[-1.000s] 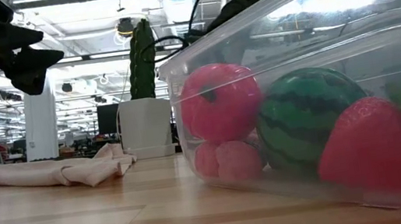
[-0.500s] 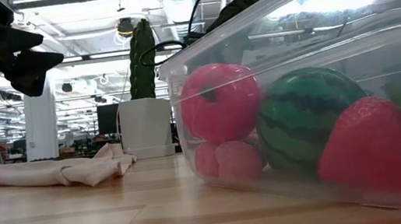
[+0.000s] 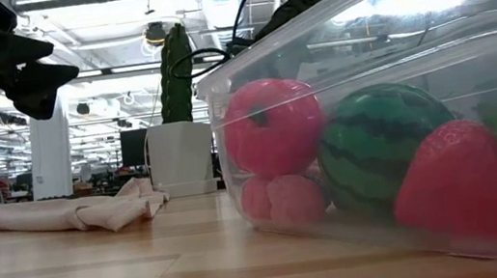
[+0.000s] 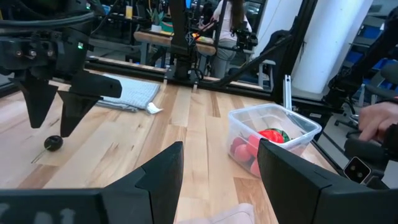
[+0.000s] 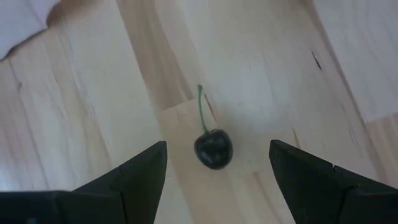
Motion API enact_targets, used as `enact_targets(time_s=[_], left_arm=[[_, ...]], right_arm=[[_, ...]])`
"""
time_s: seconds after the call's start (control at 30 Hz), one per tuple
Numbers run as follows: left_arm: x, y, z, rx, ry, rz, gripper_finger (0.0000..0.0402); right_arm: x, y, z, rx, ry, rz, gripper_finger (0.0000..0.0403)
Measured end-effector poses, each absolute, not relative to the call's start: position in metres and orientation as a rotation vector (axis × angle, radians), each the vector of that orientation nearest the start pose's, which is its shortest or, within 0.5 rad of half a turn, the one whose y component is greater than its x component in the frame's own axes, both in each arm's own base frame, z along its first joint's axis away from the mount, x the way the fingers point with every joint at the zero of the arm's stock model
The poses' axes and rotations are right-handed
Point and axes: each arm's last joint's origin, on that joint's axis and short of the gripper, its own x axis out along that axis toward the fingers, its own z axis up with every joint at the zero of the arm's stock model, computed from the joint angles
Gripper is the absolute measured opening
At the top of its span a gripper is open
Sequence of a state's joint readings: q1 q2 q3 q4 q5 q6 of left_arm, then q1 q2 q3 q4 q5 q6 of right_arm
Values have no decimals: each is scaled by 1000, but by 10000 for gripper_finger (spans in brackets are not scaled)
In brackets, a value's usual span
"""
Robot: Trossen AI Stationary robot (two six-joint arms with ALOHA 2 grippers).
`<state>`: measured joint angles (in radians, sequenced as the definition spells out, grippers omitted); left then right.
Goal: Pick and placing Produce into tupperware
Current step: Put the black cherry into the transparent bin
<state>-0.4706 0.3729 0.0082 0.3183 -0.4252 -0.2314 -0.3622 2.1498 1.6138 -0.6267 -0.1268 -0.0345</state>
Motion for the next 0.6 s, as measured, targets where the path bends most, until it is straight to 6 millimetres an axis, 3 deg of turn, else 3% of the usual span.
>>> enact_targets(time_s=[0.4, 0.6], left_arm=[[111, -43, 164, -224, 47, -41, 195], [111, -43, 164, -226, 48, -41, 195]], right_arm=[[417, -151, 162, 238, 1143, -210, 299], [419, -151, 153, 217, 1162, -240, 291]])
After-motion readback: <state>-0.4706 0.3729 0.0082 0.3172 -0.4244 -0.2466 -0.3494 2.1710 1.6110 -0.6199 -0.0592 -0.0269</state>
